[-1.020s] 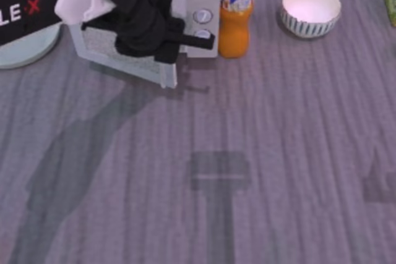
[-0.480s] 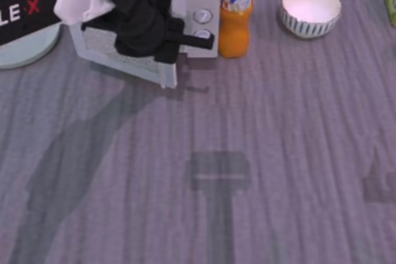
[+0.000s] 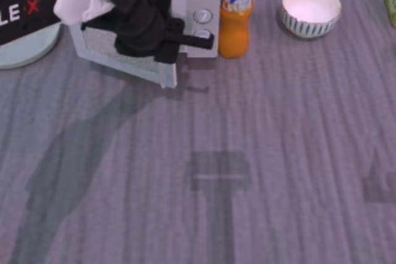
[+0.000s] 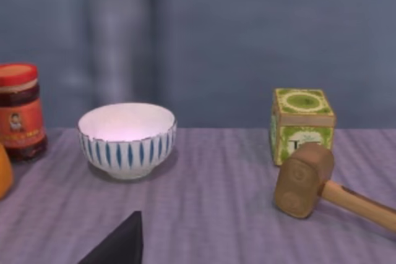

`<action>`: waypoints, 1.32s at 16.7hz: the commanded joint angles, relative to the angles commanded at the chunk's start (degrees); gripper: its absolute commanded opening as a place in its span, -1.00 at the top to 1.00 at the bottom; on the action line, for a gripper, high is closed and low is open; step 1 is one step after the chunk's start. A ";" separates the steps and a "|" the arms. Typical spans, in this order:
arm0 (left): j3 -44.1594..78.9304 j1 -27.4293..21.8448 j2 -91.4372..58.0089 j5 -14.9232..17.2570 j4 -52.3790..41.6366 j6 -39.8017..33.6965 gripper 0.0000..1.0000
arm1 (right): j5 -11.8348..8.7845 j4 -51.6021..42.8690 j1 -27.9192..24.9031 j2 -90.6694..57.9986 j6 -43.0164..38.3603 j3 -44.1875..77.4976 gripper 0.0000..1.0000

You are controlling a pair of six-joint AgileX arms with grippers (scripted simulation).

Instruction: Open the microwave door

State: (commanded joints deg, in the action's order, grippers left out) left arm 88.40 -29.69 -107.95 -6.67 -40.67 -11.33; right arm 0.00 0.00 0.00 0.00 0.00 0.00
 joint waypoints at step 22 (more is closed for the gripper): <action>-6.11 1.92 4.70 4.20 1.97 7.32 1.00 | 0.00 0.00 0.00 0.00 0.00 0.00 -1.00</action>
